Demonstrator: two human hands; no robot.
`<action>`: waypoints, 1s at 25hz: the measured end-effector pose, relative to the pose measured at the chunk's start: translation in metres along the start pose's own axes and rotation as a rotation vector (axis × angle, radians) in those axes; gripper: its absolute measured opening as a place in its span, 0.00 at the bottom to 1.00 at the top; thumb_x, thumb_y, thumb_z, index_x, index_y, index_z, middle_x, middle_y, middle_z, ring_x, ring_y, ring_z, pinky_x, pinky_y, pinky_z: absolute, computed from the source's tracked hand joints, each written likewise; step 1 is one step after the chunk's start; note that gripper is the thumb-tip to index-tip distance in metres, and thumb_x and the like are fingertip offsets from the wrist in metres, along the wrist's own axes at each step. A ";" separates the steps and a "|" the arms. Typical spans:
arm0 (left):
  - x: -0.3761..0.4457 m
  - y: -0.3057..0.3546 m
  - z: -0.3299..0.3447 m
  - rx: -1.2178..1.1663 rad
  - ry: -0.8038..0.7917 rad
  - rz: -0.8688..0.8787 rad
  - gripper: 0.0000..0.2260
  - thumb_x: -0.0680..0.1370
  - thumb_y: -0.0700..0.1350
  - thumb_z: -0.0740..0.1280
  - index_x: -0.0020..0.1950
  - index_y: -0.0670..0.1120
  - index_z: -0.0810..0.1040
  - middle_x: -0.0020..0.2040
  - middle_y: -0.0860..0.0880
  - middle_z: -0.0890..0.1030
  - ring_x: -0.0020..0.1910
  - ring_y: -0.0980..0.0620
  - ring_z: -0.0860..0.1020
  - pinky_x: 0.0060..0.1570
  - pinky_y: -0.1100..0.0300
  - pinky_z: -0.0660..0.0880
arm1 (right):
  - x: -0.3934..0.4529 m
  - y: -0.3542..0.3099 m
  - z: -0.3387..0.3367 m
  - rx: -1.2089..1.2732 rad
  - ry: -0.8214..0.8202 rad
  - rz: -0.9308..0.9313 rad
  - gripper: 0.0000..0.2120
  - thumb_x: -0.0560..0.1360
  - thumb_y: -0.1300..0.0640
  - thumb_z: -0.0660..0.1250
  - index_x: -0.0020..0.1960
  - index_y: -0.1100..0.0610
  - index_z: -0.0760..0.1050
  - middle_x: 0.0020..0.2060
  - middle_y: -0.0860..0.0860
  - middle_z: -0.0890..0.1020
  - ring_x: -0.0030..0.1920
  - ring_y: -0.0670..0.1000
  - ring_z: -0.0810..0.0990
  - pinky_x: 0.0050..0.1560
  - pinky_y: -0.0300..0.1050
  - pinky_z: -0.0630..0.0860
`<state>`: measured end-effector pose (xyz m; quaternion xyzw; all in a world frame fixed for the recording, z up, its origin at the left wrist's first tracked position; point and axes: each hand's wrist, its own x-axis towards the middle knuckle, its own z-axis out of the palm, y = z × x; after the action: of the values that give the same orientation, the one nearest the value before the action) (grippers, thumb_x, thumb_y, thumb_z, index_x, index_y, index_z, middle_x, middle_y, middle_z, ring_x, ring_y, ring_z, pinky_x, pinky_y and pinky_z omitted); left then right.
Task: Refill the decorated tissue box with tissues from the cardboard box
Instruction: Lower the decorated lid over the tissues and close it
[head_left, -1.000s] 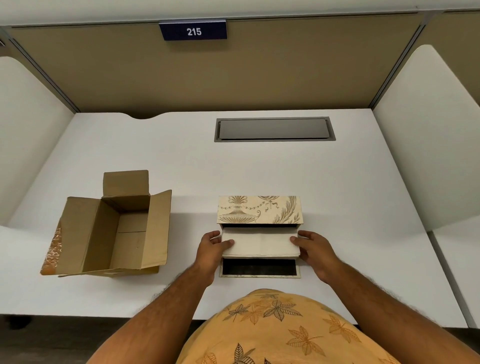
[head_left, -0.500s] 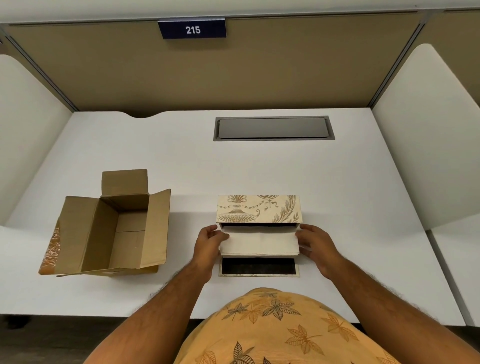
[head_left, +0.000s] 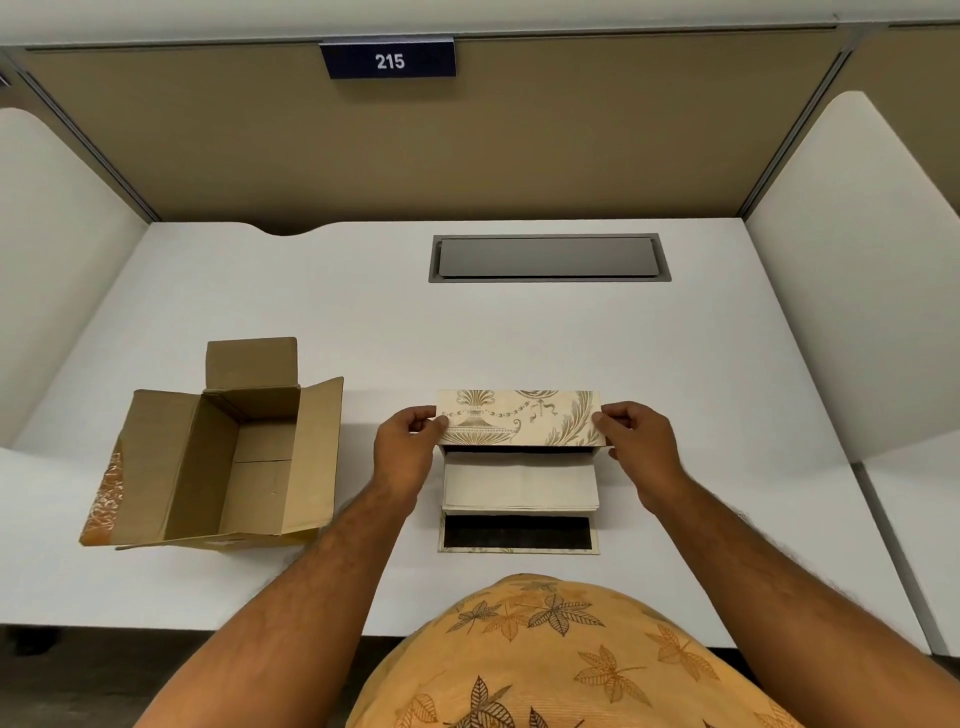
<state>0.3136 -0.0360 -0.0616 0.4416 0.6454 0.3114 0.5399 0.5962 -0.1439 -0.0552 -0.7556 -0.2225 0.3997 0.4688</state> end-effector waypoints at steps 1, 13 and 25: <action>0.000 0.000 -0.002 0.006 -0.007 -0.001 0.11 0.81 0.40 0.73 0.64 0.41 0.84 0.55 0.44 0.86 0.55 0.45 0.84 0.54 0.58 0.81 | 0.000 -0.002 -0.001 -0.005 -0.011 0.005 0.03 0.79 0.60 0.75 0.53 0.55 0.84 0.45 0.52 0.86 0.43 0.50 0.83 0.43 0.43 0.78; -0.023 -0.017 -0.019 -0.038 -0.028 0.013 0.06 0.80 0.39 0.75 0.51 0.50 0.84 0.50 0.47 0.86 0.48 0.51 0.83 0.43 0.62 0.77 | -0.025 0.000 -0.015 -0.134 -0.057 -0.026 0.06 0.77 0.64 0.76 0.49 0.55 0.82 0.43 0.53 0.85 0.41 0.51 0.83 0.40 0.38 0.78; -0.050 -0.053 -0.042 -0.098 -0.129 -0.061 0.07 0.77 0.32 0.75 0.44 0.42 0.81 0.49 0.42 0.90 0.51 0.46 0.86 0.43 0.60 0.81 | -0.047 0.010 -0.035 -0.410 -0.233 0.034 0.07 0.73 0.61 0.81 0.44 0.59 0.82 0.41 0.57 0.88 0.42 0.52 0.85 0.40 0.44 0.77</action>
<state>0.2612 -0.1003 -0.0778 0.4136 0.6065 0.2970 0.6106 0.5970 -0.2007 -0.0368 -0.7874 -0.3391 0.4385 0.2696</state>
